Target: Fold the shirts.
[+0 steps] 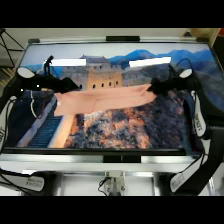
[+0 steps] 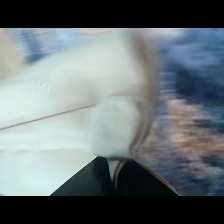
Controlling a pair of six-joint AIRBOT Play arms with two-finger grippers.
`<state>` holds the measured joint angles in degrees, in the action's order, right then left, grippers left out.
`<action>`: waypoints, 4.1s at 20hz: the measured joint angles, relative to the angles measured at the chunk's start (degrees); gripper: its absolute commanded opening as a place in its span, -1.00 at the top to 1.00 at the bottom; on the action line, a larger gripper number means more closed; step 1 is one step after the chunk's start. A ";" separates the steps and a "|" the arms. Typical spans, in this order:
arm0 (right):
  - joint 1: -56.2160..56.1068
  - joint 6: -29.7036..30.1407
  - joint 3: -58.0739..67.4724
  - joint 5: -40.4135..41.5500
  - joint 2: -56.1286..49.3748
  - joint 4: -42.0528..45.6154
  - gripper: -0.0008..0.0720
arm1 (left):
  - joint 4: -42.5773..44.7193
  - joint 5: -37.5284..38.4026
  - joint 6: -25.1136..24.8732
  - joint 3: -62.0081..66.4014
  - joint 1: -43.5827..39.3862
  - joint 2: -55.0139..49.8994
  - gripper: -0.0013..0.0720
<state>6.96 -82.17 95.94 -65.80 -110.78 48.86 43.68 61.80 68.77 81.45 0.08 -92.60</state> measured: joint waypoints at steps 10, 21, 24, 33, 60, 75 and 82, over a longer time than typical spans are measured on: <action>0.09 -1.16 0.04 -11.78 24.52 -4.04 0.81 | -22.14 -18.23 2.23 0.55 -25.18 -12.13 0.85; -3.76 -9.68 0.04 -16.96 36.15 3.37 0.81 | -28.52 -20.94 0.96 9.09 -31.21 -17.29 0.86; -6.16 -9.29 0.04 -14.73 33.51 4.09 0.81 | -14.99 -16.81 5.18 8.09 -23.47 -9.53 0.86; -25.66 -6.71 0.04 4.28 16.41 2.08 0.81 | 4.33 -5.29 11.13 7.48 6.40 15.37 0.86; -12.39 -9.99 -6.36 -8.52 1.70 7.56 -0.09 | 6.08 3.87 7.28 7.41 14.88 24.15 0.85; 6.99 -6.05 12.22 -12.20 14.62 0.24 0.81 | 6.03 3.87 8.39 7.41 14.88 24.13 0.85; 26.91 -11.74 14.01 -18.14 25.68 7.41 0.81 | 6.03 4.42 8.33 7.41 14.88 24.13 0.85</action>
<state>33.87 -93.91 109.95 -83.94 -85.10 56.27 49.71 66.22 77.10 88.86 14.96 -68.47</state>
